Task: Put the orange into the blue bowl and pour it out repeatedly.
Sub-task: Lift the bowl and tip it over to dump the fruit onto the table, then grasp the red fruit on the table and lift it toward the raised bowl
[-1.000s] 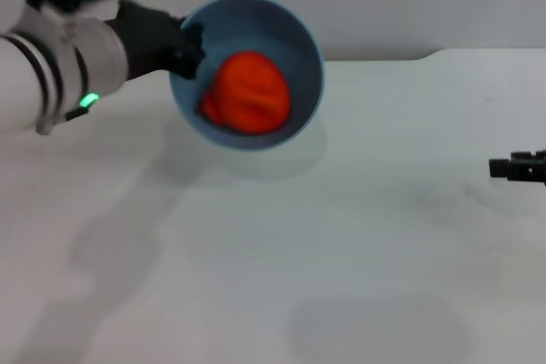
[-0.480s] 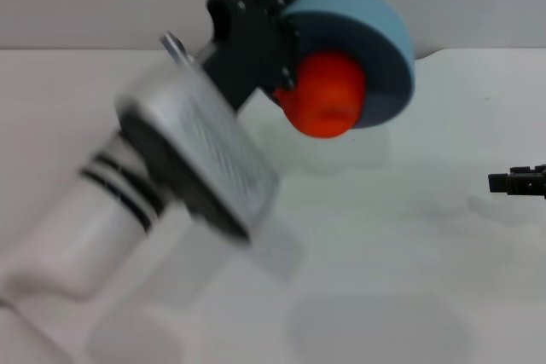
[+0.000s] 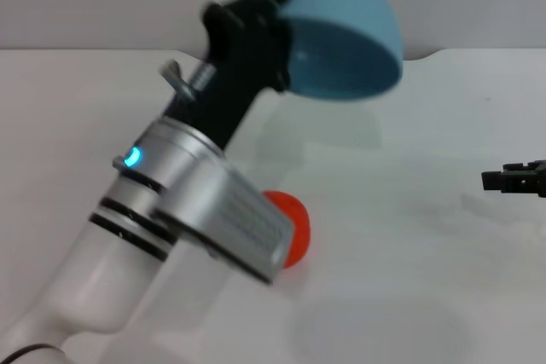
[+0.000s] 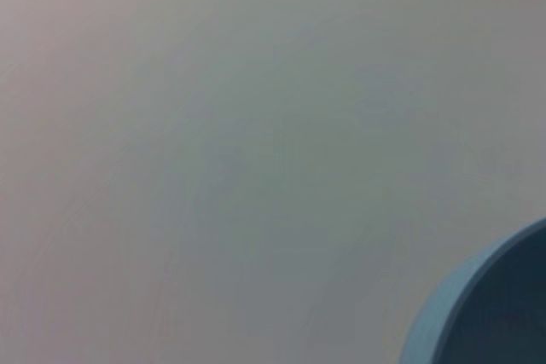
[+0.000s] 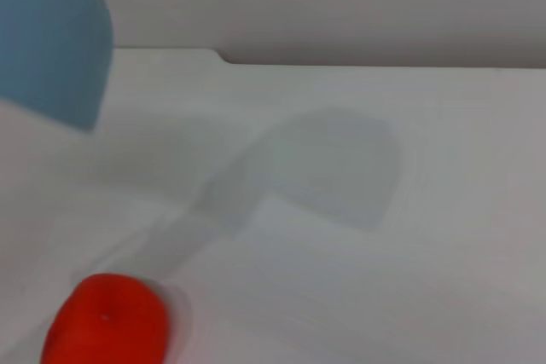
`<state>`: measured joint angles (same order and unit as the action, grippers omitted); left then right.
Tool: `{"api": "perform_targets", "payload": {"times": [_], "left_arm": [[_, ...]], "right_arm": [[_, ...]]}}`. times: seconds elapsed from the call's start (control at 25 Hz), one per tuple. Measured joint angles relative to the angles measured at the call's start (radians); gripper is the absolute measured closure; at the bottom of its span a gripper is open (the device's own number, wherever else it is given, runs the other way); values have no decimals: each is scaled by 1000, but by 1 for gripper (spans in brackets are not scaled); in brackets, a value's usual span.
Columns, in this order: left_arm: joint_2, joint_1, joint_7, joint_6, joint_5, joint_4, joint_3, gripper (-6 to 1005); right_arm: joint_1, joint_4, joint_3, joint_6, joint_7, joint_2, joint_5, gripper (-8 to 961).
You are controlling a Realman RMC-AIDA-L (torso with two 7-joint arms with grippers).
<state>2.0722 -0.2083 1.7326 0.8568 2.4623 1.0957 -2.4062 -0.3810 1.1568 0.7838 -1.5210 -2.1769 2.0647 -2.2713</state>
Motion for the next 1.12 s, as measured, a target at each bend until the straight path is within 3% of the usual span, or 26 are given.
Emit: {"api": "perform_targets", "payload": {"times": [0.16, 0.24, 0.32, 0.36, 0.4, 0.6, 0.68, 0.84, 0.96, 1.12], "left_arm": [[-10, 43, 22, -98, -173, 138, 28, 1001], [-10, 79, 23, -232, -247, 230, 83, 1000], [-10, 121, 26, -418, -314, 326, 162, 1000], [-11, 157, 32, -636, -404, 424, 265, 1000], [-11, 157, 32, -636, -404, 424, 265, 1000], [-12, 184, 181, -1164, -607, 540, 568, 1000], [-12, 167, 329, -1383, -620, 548, 729, 1000], [-16, 132, 563, -1695, -611, 544, 965, 1000], [-19, 87, 687, -1919, -556, 535, 1116, 1000], [-19, 34, 836, -2148, -404, 535, 1222, 1000]], "right_arm": [[-12, -2, 14, 0, 26, 3, 6, 476], [-25, -8, 30, 0, 49, 6, 7, 476], [-37, -14, 51, 3, 69, 7, 8, 476], [-45, -18, 64, 7, 83, 7, 9, 476], [-52, -23, 79, 9, 95, 7, 12, 476], [-81, -56, 149, 14, 208, 8, 88, 475], [-86, -70, 166, 15, 257, 8, 141, 475], [-110, -118, 200, 15, 320, 6, 222, 475], [-154, -163, 260, 16, 330, 2, 209, 466], [-233, -256, 343, 89, 337, 6, 183, 449]]}}
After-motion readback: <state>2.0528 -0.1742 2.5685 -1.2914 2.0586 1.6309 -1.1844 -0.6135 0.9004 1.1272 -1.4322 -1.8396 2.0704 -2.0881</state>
